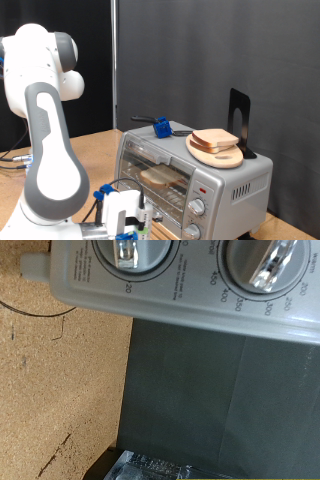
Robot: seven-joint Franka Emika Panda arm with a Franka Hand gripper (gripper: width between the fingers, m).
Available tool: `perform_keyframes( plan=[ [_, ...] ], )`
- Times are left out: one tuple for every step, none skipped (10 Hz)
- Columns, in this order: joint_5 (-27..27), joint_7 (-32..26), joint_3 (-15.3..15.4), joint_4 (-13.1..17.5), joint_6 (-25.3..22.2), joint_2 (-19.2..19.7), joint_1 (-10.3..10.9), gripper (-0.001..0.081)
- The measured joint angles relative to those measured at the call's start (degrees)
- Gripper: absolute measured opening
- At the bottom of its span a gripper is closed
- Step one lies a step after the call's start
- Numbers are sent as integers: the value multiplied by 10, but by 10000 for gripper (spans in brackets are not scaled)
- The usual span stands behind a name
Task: Make a piece of toast with the oven
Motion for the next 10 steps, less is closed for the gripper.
perform_keyframes(
  plan=[
    [3, -1, 2, 0, 11, 2, 5, 682],
    [5, -2, 4, 0, 19, 5, 9, 682],
    [5, -3, 7, 1, 23, 9, 12, 682],
    [7, -7, 10, 1, 25, 12, 14, 682],
    [8, -8, 14, -1, 25, 13, 15, 682],
    [9, -9, 19, -4, 25, 13, 16, 682],
    [10, -10, 23, -8, 25, 13, 16, 682],
    [13, -11, 26, -11, 30, 13, 18, 682],
    [17, -12, 29, -15, 40, 13, 21, 682],
    [21, -13, 32, -19, 54, 13, 25, 682]
  ],
)
